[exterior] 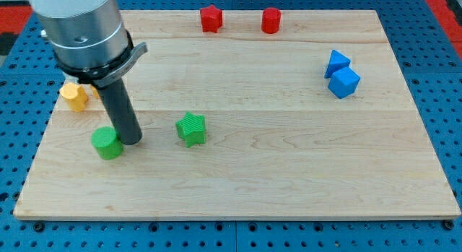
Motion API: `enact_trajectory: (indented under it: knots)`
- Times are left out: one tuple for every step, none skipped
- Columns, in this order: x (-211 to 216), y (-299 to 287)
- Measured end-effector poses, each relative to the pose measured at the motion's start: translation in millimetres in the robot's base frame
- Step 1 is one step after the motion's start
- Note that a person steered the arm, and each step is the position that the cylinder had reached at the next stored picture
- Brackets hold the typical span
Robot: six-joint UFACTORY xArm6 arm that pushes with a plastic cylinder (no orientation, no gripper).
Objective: Move the green circle to the bottom left
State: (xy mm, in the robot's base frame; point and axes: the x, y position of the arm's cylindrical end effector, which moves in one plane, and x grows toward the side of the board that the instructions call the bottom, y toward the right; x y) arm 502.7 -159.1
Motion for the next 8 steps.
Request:
enact_trajectory:
  knots:
    - [4,-47]
    - [0,-60]
    - [-7,-59]
    - [-7,-99]
    - [-8,-93]
    - [-13,-122]
    - [-16,-146]
    - [16,-127]
